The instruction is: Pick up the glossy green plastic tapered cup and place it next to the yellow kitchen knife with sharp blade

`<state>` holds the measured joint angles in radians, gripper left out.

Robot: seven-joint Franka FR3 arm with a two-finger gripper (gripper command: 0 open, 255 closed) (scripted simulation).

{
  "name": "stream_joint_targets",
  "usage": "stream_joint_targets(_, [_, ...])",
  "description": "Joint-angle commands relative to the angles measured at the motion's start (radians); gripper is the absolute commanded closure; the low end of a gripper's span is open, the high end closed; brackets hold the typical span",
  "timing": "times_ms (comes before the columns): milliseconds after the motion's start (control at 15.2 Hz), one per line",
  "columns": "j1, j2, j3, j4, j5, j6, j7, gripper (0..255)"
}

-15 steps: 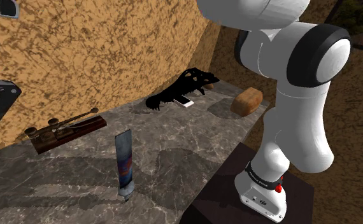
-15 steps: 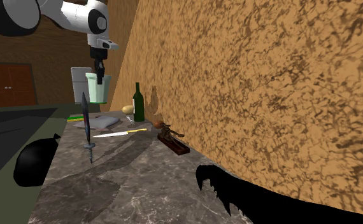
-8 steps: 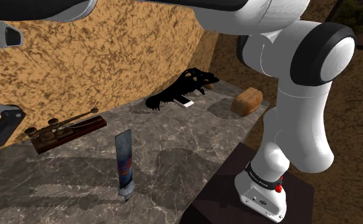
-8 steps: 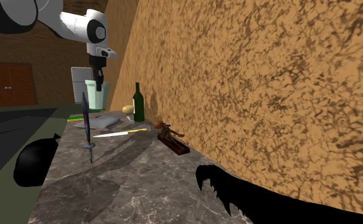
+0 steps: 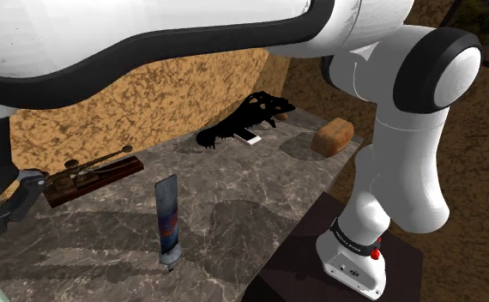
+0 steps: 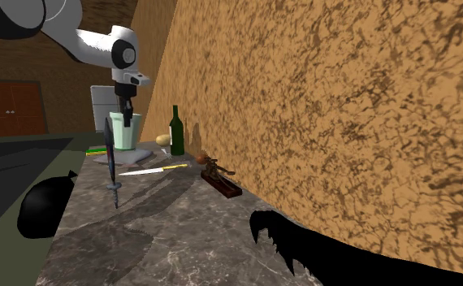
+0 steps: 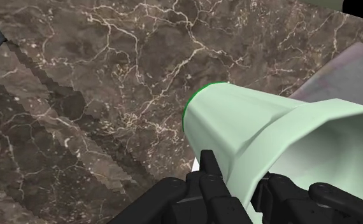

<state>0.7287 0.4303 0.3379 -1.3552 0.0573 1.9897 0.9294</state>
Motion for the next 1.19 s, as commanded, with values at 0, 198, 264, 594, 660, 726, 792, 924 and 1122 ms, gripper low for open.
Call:
stream_joint_targets(0, [-0.001,0.003,0.0,-0.022,0.0,0.026,-0.004,255])
stream_joint_targets(198, [-0.003,0.005,-0.001,-0.059,0.002,0.064,-0.009,255])
stream_joint_targets(264, [-0.004,0.006,-0.001,-0.071,0.002,0.077,-0.011,255])
stream_joint_targets(594, [-0.005,0.015,-0.002,-0.125,0.003,0.139,-0.019,255])
stream_joint_targets(660, [-0.005,0.018,-0.003,-0.134,0.003,0.151,-0.02,255])
stream_joint_targets(726, [-0.006,0.021,-0.003,-0.144,0.003,0.163,-0.022,255])
stream_joint_targets(792, [-0.006,0.024,-0.003,-0.153,0.002,0.175,-0.023,255])
stream_joint_targets(924, [-0.006,0.03,-0.004,-0.17,0.002,0.199,-0.026,255])
stream_joint_targets(1122, [-0.005,0.042,-0.006,-0.194,0.001,0.233,-0.03,255])
